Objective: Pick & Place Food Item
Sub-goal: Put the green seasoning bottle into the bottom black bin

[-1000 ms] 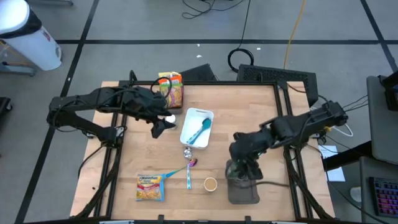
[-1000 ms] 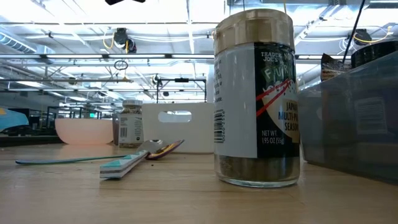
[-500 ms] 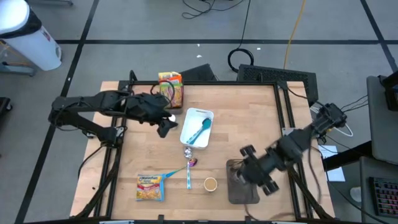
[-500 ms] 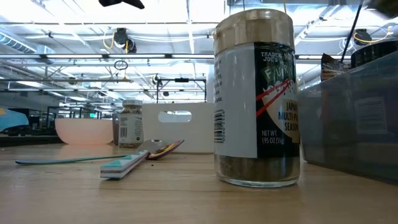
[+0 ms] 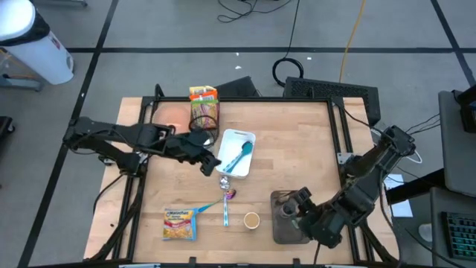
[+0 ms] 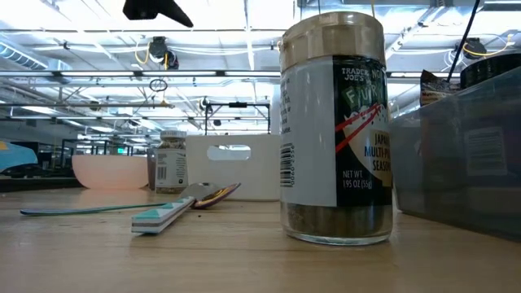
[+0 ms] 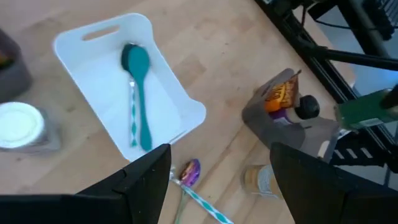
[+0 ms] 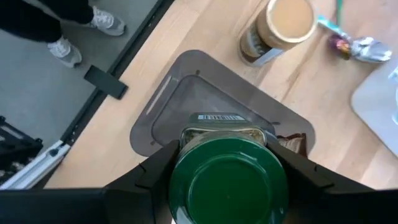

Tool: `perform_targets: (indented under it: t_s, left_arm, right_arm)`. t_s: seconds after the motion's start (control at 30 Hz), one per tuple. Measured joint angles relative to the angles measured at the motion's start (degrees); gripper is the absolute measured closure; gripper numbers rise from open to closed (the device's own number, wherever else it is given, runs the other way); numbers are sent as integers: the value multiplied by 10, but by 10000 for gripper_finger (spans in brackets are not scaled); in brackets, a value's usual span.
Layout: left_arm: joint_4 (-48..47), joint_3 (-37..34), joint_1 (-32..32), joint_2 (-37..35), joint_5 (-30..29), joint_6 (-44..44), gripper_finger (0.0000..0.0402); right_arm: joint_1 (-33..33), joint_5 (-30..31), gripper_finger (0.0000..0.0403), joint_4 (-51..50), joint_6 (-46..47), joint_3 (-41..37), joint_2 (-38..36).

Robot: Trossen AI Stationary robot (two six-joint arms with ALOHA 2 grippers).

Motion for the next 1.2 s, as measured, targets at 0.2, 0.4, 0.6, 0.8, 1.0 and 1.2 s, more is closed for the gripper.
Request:
perform_targets:
  t_s: [0.2, 0.4, 0.6, 0.8, 1.0, 1.2]
  left_arm:
    - [56, -21, -12, 10, 2, -23, 119]
    - [59, -23, -24, 17, 1, -25, 119]
    - [55, -24, -30, 18, 1, -25, 119]
    - [55, -24, -30, 19, 0, -17, 119]
    - [54, -24, -30, 19, -1, -5, 119]
    - [50, -24, -30, 19, -15, -2, 119]
  right_arm:
    - [0, -38, 215, 27, -19, -36, 5]
    - [1, -61, 215, 49, -28, -75, 5]
    - [-2, -72, 215, 96, 11, -119, 5]
    - [-8, -95, 215, 108, 91, -146, 5]
    - [-9, -96, 215, 112, 168, -157, 4]
    - [-12, -69, 215, 122, 213, -158, 5]
